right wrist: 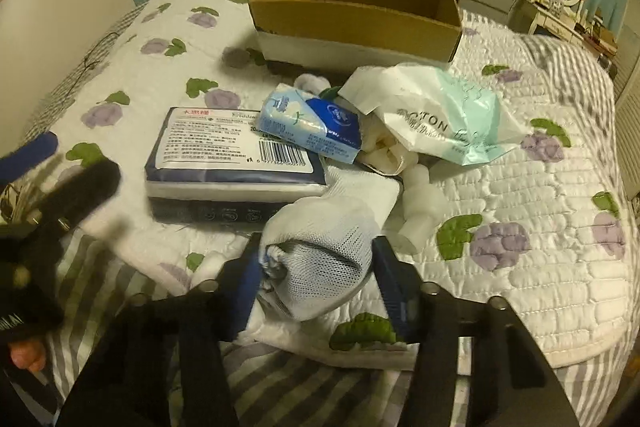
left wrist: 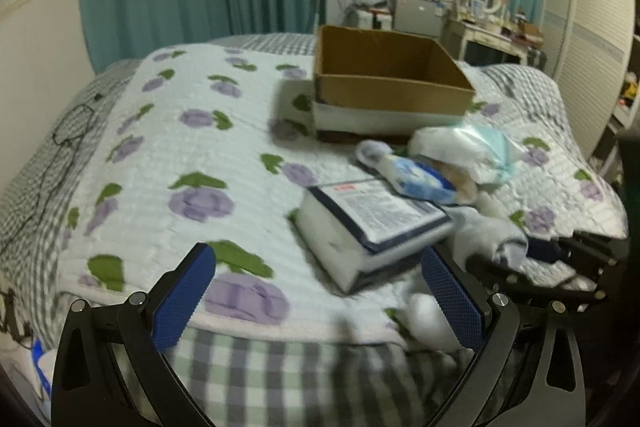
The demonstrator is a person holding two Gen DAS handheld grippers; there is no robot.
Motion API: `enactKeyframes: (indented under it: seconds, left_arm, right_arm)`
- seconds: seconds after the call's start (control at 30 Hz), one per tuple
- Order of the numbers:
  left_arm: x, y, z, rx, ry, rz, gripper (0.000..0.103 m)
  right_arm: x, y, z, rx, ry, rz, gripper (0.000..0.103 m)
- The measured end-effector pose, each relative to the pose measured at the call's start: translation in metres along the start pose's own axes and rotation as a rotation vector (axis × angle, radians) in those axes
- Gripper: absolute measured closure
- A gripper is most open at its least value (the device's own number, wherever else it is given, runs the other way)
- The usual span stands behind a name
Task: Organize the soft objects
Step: 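Grasp the white cotton ball with the left tool while the right tool grasps the grey-white sock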
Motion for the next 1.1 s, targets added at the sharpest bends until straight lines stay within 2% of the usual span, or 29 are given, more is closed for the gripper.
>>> enactKeyframes:
  seconds: [0.13,0.3,0.4,0.5,0.6,0.67,0.73,0.87,1.1]
  left_arm:
    - [-0.004,0.019,0.008,0.017,-0.027,0.046,0.001]
    - [-0.003,0.050,0.024,0.055,-0.077,0.125,0.004]
    - [0.003,0.072,0.037,0.093,-0.122,0.175,0.007]
    - [0.009,0.086,0.048,0.124,-0.151,0.197,0.015]
    - [0.021,0.089,0.053,0.131,-0.181,0.182,0.026]
    - [0.028,0.088,0.055,0.125,-0.195,0.178,0.044]
    - [0.031,0.086,0.055,0.112,-0.208,0.193,0.055]
    - [0.027,0.084,0.053,0.105,-0.189,0.203,0.065]
    - [-0.003,0.079,0.028,0.117,-0.109,0.223,0.069]
  right_arm:
    - [-0.033,0.004,0.000,-0.001,0.056,-0.020,0.060]
    - [-0.065,0.017,-0.006,-0.022,0.114,0.051,0.060]
    - [-0.076,0.028,-0.003,-0.010,0.130,0.063,0.060]
    - [-0.079,0.037,0.000,0.005,0.132,0.078,0.060]
    - [-0.077,0.043,0.002,0.018,0.133,0.076,0.060]
    - [-0.076,0.044,0.003,0.020,0.133,0.073,0.060]
    - [-0.075,0.045,0.004,0.021,0.134,0.068,0.060]
    - [-0.074,0.046,0.005,0.025,0.132,0.065,0.060]
    - [-0.084,0.040,0.001,0.007,0.153,0.064,0.060]
Point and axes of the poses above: each gripper's, at about its wrist camera, not at the fingertips, and x roughly the way its jaws point, y to its right, z to its underside, the point moved 8 cm from there along x, roughly the way its jaws point, and after that the axes turned 5 degrees about -z, right-handed, at the moved point
